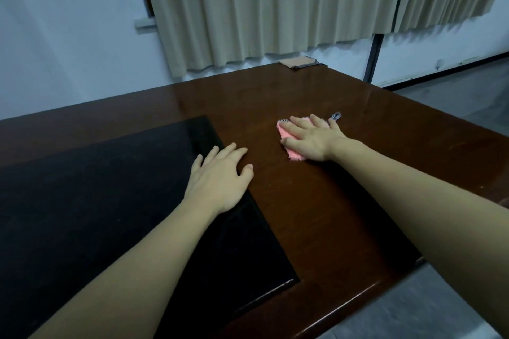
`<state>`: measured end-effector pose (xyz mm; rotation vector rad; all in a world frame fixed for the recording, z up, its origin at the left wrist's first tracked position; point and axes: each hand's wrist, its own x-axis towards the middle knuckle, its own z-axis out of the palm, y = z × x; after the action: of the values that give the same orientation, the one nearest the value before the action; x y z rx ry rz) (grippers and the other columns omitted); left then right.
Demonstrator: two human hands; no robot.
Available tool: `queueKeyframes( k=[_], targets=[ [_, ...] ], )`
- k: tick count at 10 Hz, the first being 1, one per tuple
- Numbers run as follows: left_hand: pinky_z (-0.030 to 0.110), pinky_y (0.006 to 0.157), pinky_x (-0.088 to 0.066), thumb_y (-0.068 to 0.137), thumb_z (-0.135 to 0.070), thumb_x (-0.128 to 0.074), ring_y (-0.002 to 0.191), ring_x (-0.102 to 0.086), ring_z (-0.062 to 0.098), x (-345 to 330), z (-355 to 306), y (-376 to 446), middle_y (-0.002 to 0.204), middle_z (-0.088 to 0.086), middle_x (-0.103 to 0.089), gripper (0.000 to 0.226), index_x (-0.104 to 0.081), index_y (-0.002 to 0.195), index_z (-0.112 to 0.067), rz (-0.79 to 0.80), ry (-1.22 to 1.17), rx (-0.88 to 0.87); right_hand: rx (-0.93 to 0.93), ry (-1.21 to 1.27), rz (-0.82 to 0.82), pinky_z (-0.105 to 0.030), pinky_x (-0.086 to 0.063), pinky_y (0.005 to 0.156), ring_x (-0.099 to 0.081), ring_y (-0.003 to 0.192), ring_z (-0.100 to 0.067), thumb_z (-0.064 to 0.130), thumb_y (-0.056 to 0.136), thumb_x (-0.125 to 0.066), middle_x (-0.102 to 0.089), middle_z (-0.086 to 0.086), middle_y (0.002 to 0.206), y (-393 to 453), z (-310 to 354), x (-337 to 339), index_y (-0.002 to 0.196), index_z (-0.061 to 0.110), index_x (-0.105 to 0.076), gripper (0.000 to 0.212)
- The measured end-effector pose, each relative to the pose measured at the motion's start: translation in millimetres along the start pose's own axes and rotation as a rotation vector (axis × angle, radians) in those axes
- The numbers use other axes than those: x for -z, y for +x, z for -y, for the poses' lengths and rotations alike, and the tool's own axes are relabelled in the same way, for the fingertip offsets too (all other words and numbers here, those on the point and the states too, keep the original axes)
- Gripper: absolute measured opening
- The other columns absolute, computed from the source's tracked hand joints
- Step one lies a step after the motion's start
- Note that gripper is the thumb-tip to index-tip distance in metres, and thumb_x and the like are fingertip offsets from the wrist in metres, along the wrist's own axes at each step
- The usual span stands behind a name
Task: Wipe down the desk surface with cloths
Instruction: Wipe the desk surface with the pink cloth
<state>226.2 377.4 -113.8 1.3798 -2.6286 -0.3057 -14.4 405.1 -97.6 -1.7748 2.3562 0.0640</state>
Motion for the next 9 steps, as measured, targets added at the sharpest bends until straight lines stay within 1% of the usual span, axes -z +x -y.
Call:
queueKeyframes(
  k=[1,2,3,4,5,7,8,9],
  targets=[
    [0.047,0.126,-0.003,0.105,-0.055,-0.028,0.156,-0.009,0.020,0,-2,-2,0.168,-0.010,-0.016,0.056,-0.026,0.158,-0.038,0.006,0.011,0.001,0.079,-0.036,0.011,-0.063,0.005,0.121,0.007,0.156,-0.032,0.066,0.102,-0.019,0.006,0.013,0.170,-26,6,-5,0.158,0.050,0.004,0.062],
    [0.046,0.126,-0.003,0.105,-0.054,-0.027,0.156,-0.007,0.019,0,-2,-2,0.169,-0.010,-0.014,0.056,-0.025,0.159,-0.038,0.011,0.011,0.004,0.209,-0.084,0.021,-0.060,0.005,0.123,0.009,0.156,-0.029,0.067,0.102,-0.015,0.009,0.015,0.169,-65,13,-14,0.156,0.052,0.009,0.061],
    [0.046,0.126,-0.002,0.105,-0.054,-0.027,0.156,-0.007,0.019,0,-1,-2,0.169,-0.010,-0.013,0.056,-0.024,0.159,-0.038,0.010,0.011,0.002,0.278,-0.095,0.031,-0.057,0.005,0.124,0.013,0.156,-0.024,0.068,0.101,-0.014,0.012,0.017,0.168,-97,16,-20,0.155,0.054,0.010,0.061],
    [0.046,0.126,-0.002,0.105,-0.055,-0.027,0.156,-0.006,0.019,-1,-2,-1,0.169,-0.010,-0.013,0.056,-0.024,0.159,-0.038,0.006,0.011,0.004,0.267,-0.081,0.038,-0.056,0.005,0.124,0.013,0.156,-0.022,0.070,0.099,-0.016,0.012,0.019,0.168,-99,15,-18,0.154,0.056,0.010,0.062],
    [0.047,0.126,-0.001,0.105,-0.055,-0.028,0.156,-0.007,0.019,0,-1,0,0.169,-0.011,-0.014,0.056,-0.025,0.158,-0.038,0.004,0.000,0.002,0.222,-0.074,0.025,-0.057,0.003,0.124,0.009,0.156,-0.024,0.070,0.100,-0.017,0.009,0.019,0.168,-74,12,-13,0.154,0.057,0.009,0.062],
    [0.046,0.126,0.000,0.105,-0.054,-0.028,0.156,-0.006,0.019,1,-1,-2,0.168,-0.011,-0.014,0.055,-0.026,0.158,-0.038,0.009,-0.021,0.000,0.018,-0.017,-0.003,-0.061,0.003,0.122,0.003,0.157,-0.031,0.067,0.101,-0.021,0.002,0.013,0.170,-1,11,-1,0.158,0.051,-0.001,0.062],
    [0.046,0.126,0.000,0.105,-0.054,-0.028,0.156,-0.006,0.019,2,-1,-3,0.168,-0.011,-0.015,0.055,-0.026,0.158,-0.038,0.009,-0.025,0.005,-0.009,-0.010,-0.001,-0.063,0.004,0.122,0.004,0.157,-0.032,0.067,0.101,-0.020,0.002,0.012,0.170,7,16,-1,0.158,0.051,-0.001,0.062],
    [0.046,0.126,-0.001,0.105,-0.053,-0.028,0.156,-0.006,0.018,2,-2,-5,0.168,-0.011,-0.016,0.055,-0.027,0.158,-0.037,0.002,-0.033,0.003,0.037,-0.025,0.006,-0.063,0.004,0.121,0.006,0.156,-0.032,0.065,0.103,-0.020,0.005,0.012,0.170,-16,24,-4,0.158,0.050,0.002,0.062]
  ],
)
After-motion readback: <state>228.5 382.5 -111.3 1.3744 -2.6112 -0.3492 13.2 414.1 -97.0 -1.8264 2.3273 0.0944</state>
